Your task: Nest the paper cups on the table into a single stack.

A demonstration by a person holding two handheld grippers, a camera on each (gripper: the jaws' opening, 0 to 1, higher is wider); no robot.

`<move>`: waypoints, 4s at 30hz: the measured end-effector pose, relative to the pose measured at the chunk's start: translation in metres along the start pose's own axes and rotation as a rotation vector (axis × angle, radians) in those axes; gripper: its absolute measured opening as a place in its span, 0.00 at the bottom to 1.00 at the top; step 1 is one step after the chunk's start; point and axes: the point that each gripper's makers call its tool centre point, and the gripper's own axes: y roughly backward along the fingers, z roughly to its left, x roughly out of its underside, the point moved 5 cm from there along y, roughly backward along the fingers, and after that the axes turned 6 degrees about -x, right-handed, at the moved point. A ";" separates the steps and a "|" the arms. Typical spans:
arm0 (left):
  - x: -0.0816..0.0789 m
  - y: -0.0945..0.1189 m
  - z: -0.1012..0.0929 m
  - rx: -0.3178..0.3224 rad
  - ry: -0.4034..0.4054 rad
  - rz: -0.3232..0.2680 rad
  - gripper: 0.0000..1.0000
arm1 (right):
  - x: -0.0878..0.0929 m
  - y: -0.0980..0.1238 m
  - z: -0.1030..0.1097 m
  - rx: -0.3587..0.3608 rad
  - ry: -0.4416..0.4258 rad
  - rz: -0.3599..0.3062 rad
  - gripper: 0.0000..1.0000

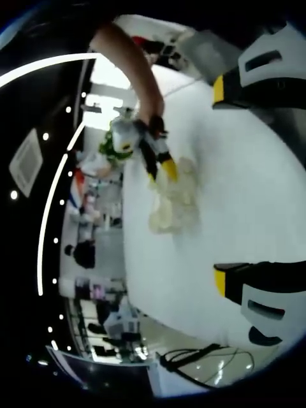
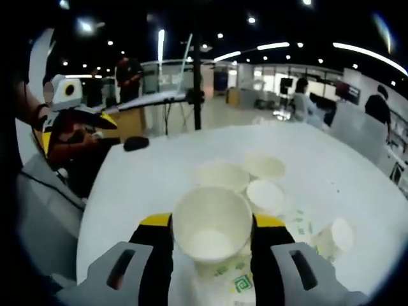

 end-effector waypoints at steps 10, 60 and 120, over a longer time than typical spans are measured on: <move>0.000 0.000 -0.002 0.034 -0.020 0.004 1.00 | -0.012 0.027 0.026 0.009 0.012 -0.053 0.44; 0.004 0.012 -0.009 0.087 -0.067 0.032 1.00 | 0.047 0.036 0.132 -0.072 -0.035 -0.003 0.42; 0.004 0.012 -0.013 0.096 -0.070 0.034 1.00 | 0.052 0.046 0.142 -0.050 -0.034 -0.020 0.58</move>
